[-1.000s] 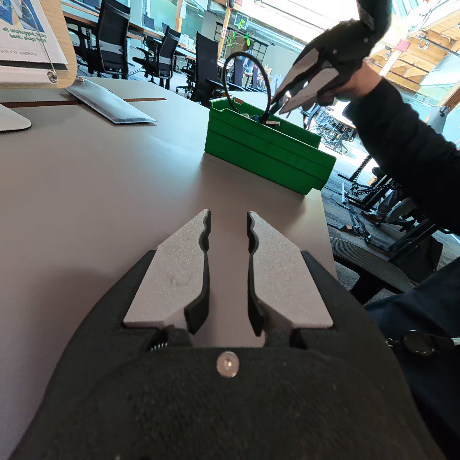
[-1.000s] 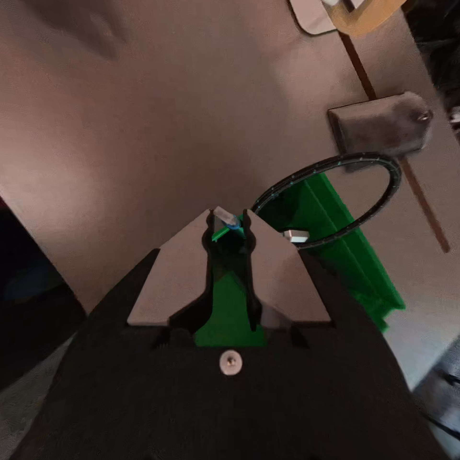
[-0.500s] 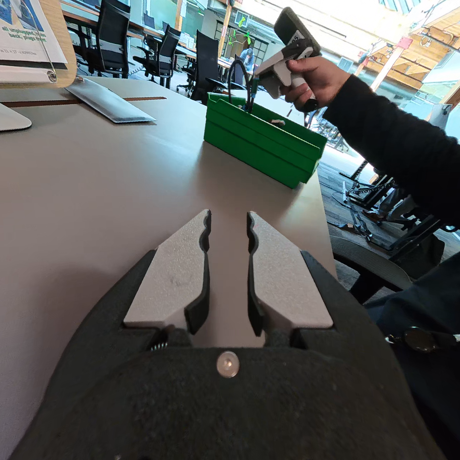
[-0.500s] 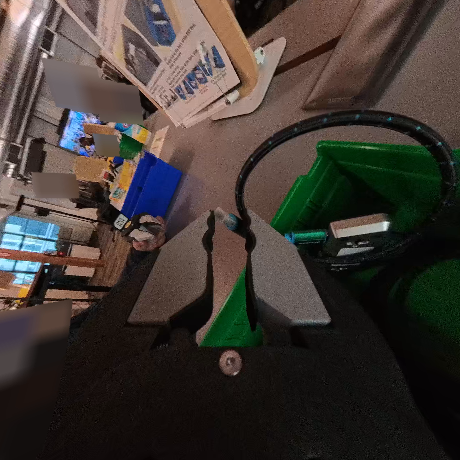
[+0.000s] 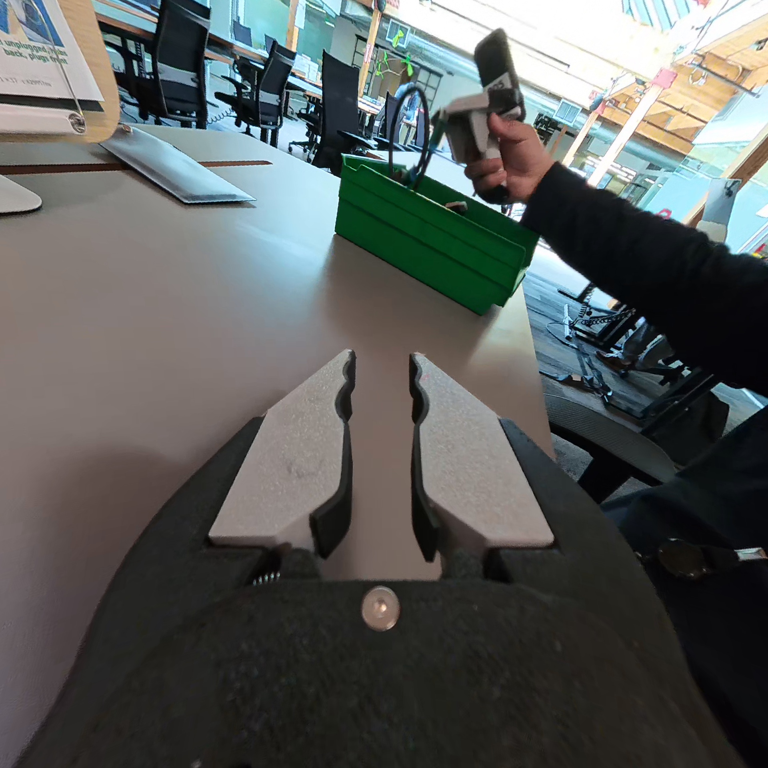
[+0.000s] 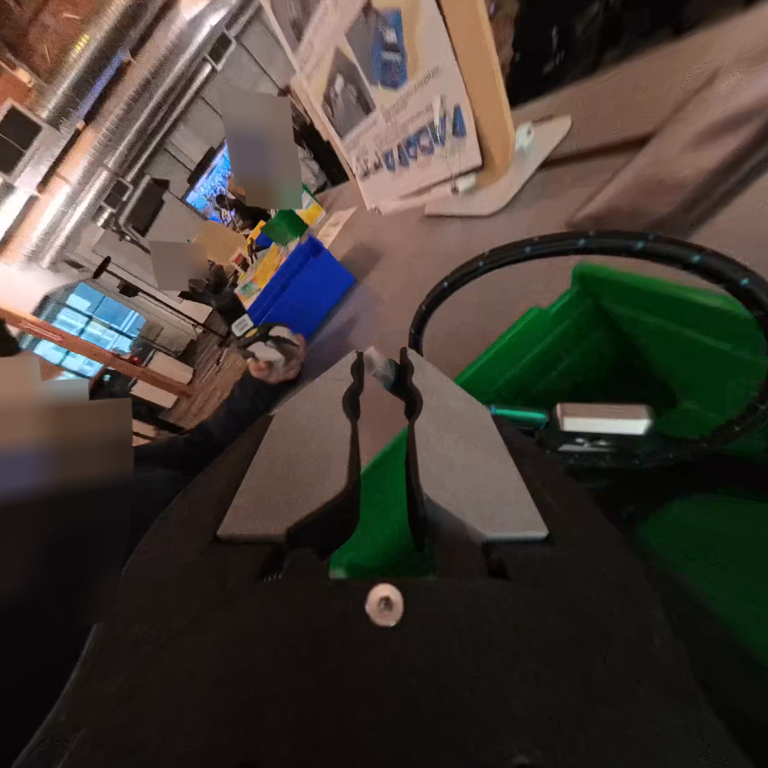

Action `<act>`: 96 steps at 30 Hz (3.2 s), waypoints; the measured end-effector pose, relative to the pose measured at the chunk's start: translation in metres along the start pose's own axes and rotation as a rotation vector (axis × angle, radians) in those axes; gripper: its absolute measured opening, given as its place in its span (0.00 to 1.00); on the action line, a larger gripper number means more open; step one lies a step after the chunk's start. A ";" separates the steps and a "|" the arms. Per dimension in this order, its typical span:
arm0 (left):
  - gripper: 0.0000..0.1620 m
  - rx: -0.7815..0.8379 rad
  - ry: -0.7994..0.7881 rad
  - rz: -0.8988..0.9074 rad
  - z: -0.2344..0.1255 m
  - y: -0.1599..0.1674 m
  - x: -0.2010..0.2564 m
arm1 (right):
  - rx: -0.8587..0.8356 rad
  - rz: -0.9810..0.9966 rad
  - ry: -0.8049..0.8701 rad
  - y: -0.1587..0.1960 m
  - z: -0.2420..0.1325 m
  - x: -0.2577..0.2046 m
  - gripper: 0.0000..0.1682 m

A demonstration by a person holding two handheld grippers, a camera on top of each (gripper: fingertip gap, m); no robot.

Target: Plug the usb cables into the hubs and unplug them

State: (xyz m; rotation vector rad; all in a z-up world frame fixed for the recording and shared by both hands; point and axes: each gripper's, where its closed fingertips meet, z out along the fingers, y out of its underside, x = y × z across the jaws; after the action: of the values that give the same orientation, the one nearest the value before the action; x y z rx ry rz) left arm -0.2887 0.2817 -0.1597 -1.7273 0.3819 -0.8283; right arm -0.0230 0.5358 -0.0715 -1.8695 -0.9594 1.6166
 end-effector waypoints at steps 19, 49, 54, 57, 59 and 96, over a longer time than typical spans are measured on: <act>0.14 -0.009 0.002 -0.006 0.000 0.002 0.001 | -0.438 0.471 0.645 0.097 -0.134 0.065 0.27; 0.14 0.001 0.022 -0.041 0.000 0.001 0.001 | -0.876 -0.795 0.891 -0.035 0.042 0.039 0.43; 0.15 -0.004 0.030 -0.041 0.000 0.001 0.002 | -1.364 -0.919 0.926 -0.024 0.025 0.070 0.30; 0.15 -0.021 0.038 -0.027 0.001 0.004 0.005 | -1.640 -0.917 0.961 -0.018 0.005 0.083 0.34; 0.15 -0.029 0.040 -0.019 0.001 0.005 0.006 | -1.735 -0.931 0.960 -0.015 0.005 0.088 0.27; 0.11 0.024 0.081 -0.109 -0.003 -0.001 0.007 | -0.361 0.858 0.244 0.064 -0.117 0.103 0.03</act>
State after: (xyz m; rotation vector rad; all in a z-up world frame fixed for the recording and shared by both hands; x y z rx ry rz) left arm -0.2859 0.2756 -0.1566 -1.7080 0.3333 -0.9797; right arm 0.1095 0.5836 -0.1640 -2.9116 -0.3472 1.6304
